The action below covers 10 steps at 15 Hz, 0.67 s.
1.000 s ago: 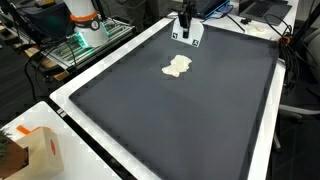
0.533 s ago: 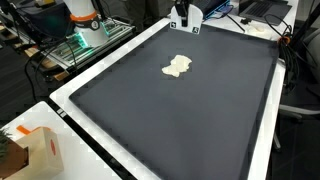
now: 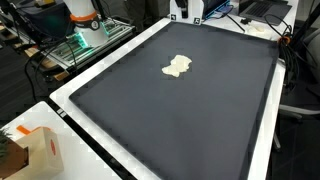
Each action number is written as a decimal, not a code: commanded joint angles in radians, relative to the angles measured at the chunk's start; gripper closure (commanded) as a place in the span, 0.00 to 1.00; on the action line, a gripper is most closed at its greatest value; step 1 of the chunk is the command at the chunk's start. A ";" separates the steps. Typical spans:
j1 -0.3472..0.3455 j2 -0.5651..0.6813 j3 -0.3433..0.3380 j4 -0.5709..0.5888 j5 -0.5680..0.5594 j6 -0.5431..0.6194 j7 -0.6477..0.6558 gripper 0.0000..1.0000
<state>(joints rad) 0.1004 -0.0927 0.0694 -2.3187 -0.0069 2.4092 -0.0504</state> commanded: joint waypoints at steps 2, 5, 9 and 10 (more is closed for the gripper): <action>-0.005 -0.007 0.004 -0.001 0.004 -0.003 -0.009 0.96; -0.005 -0.009 0.004 -0.008 0.004 -0.003 -0.010 0.96; -0.010 0.007 -0.001 -0.008 0.010 0.006 0.004 0.99; -0.015 0.020 -0.005 -0.012 0.017 0.023 0.026 0.99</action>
<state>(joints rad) 0.1001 -0.0996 0.0682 -2.3282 -0.0037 2.4091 -0.0576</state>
